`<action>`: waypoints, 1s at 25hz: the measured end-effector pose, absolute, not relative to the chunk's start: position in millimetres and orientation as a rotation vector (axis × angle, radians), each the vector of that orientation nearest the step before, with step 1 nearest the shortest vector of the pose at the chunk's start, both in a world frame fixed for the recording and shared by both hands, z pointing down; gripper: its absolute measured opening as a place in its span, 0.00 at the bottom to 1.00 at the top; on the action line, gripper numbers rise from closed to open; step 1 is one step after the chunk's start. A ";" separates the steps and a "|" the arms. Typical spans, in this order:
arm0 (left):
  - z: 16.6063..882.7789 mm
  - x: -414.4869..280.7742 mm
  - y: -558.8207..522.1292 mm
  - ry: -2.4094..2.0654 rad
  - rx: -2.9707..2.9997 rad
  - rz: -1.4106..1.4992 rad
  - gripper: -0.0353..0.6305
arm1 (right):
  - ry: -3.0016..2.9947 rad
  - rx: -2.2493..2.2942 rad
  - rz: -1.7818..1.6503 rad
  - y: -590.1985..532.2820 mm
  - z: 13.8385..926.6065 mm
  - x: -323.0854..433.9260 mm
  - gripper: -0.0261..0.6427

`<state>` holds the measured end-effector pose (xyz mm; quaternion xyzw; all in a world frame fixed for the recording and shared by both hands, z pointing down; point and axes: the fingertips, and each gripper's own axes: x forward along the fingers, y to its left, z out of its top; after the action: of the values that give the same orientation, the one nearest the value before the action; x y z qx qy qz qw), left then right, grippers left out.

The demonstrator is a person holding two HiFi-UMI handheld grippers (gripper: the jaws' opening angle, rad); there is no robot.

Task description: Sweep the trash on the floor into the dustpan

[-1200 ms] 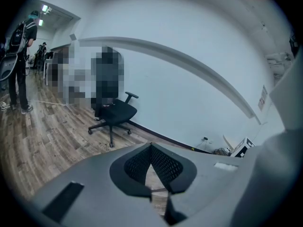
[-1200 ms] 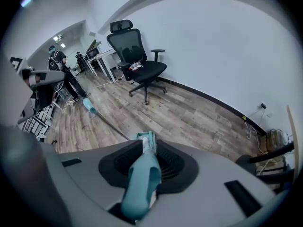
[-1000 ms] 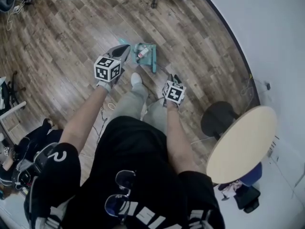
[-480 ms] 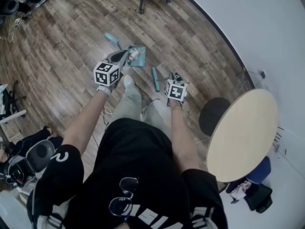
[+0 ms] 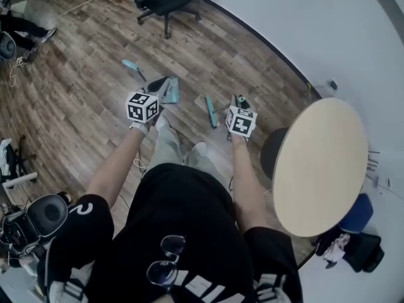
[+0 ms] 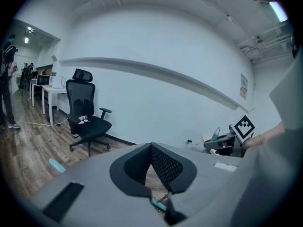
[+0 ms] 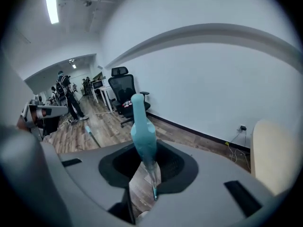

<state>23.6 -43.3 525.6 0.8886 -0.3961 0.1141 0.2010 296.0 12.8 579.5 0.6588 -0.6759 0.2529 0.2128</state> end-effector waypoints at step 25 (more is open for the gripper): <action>539.0 147.6 -16.1 -0.825 2.600 0.498 0.05 | -1.545 2.134 0.896 121.9 618.3 444.9 0.17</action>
<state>147.6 -16.1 539.0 0.9218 -0.2926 0.1767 0.1830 444.9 121.9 618.3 0.7546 -0.5462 0.3167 0.1787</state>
